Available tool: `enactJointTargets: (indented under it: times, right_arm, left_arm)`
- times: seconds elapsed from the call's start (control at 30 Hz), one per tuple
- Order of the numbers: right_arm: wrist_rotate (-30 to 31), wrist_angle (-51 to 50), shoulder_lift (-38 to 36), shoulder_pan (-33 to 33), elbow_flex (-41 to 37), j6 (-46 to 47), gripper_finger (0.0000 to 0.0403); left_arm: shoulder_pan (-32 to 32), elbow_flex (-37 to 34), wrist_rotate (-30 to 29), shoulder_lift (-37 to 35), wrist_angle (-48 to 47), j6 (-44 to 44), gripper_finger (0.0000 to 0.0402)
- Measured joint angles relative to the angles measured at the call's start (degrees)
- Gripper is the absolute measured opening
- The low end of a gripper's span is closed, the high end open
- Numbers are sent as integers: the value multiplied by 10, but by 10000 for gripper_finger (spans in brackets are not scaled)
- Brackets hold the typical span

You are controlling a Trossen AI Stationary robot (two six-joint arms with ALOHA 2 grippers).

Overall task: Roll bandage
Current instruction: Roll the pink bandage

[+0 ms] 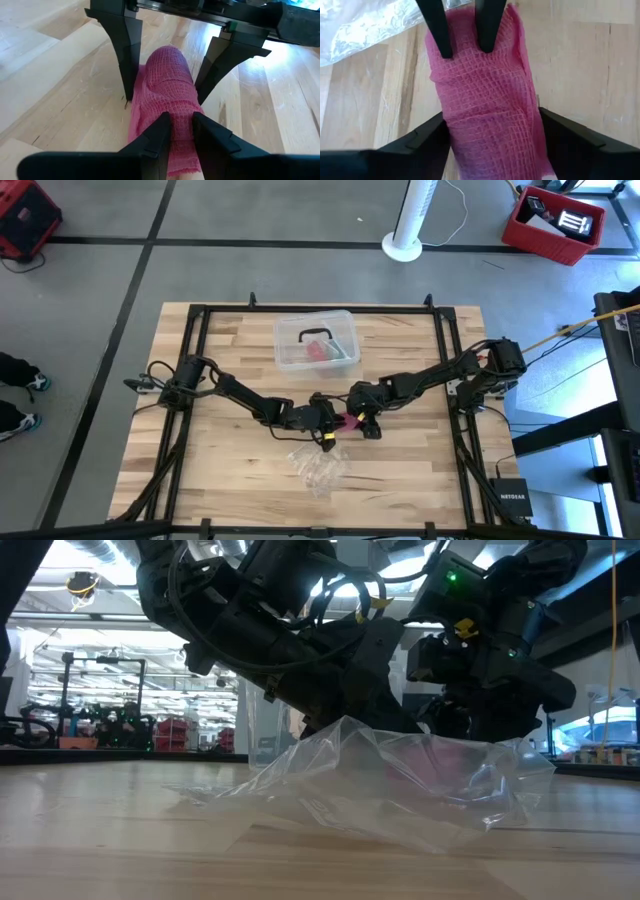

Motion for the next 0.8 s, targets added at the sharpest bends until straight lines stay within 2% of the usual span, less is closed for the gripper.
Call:
enactJointTargets:
  times: [0.63, 0.8]
  right_arm:
    - [0, -6, -11, 0, -2, -4, 273]
    - [0, -19, -40, 0, -3, -3, 301]
  left_arm:
    - [0, 0, -1, 0, 2, 0, 74]
    - [0, 0, -1, 0, 2, -1, 74]
